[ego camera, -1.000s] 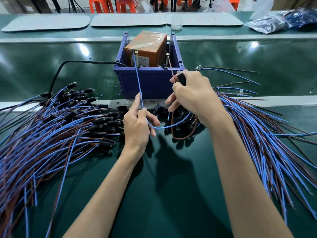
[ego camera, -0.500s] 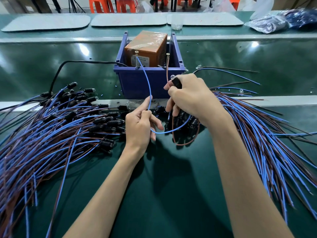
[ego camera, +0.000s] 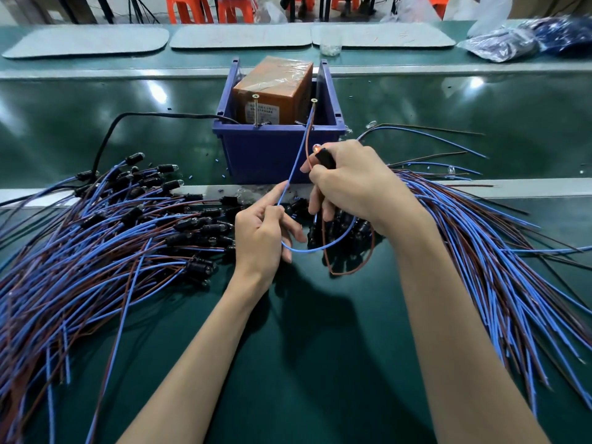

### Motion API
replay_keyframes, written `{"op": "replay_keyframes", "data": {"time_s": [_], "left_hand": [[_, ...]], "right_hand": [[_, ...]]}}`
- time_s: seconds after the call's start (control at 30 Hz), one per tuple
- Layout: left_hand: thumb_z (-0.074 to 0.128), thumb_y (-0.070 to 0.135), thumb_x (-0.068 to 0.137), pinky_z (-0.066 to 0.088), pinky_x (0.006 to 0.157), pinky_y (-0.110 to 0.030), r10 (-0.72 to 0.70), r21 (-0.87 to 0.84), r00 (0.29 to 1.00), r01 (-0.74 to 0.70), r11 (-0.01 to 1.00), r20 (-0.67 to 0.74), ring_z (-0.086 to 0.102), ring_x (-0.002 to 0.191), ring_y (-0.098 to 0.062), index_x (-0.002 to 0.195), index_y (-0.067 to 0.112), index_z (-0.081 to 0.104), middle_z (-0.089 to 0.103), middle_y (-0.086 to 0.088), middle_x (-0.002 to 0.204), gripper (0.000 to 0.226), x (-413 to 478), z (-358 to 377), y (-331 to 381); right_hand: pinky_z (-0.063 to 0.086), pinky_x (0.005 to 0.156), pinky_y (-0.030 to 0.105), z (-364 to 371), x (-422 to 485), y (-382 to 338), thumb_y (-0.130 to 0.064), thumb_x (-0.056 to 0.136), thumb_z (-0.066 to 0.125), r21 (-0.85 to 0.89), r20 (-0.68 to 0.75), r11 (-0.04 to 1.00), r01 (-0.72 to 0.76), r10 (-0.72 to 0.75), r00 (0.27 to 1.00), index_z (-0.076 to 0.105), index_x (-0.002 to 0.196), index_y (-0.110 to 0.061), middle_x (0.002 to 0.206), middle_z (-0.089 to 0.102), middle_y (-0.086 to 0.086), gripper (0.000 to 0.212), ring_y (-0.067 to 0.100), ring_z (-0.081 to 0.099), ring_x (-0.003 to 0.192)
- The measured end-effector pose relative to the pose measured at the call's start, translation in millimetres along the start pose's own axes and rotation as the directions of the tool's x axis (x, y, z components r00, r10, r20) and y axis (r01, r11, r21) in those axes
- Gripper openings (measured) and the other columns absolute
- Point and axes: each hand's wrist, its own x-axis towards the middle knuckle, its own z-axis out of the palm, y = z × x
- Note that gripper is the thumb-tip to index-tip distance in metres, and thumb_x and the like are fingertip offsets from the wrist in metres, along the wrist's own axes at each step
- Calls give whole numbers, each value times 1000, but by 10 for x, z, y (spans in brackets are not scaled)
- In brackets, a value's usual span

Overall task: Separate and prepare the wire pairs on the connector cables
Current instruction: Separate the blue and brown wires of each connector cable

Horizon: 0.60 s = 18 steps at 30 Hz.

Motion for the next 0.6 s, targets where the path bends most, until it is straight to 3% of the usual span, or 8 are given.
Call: {"op": "replay_keyframes", "data": {"time_s": [0.1,0.3,0.43,0.6], "left_hand": [[32,-4,94,29,30,-15,8,-14,1000,-8,1000,2,37,26,-9,125,19,53,58,0,43,44,-7,6,19],[34,1,95,35,33,-17,38,-63,999,-38,997,2,46,36,-10,118,13,59,57,0,43,36,-5,4,16],[37,27,93,37,39,-19,86,-104,996,-83,991,32,45,35,-15,101,13,65,61,-2,50,32,-2,-7,23],[41,34,94,41,45,-18,91,-129,996,-89,988,8,52,43,-9,87,20,68,61,4,54,31,0,-9,30]], "right_hand": [[46,49,17,1,10,4,-8,84,40,-4,-4,1000,0,0,1000,59,91,-1,54,68,-1,22,5,54,34],[45,47,14,-12,-6,1,-7,85,40,-10,36,1000,14,-14,999,61,93,-2,56,69,-1,22,5,54,35],[43,47,12,-19,-65,-32,-8,87,44,-38,182,998,51,-44,982,61,89,-4,59,71,1,18,6,59,39],[44,51,12,0,-118,-55,-19,96,46,-136,353,989,62,-10,935,60,72,-10,67,73,1,29,10,69,51]]}}
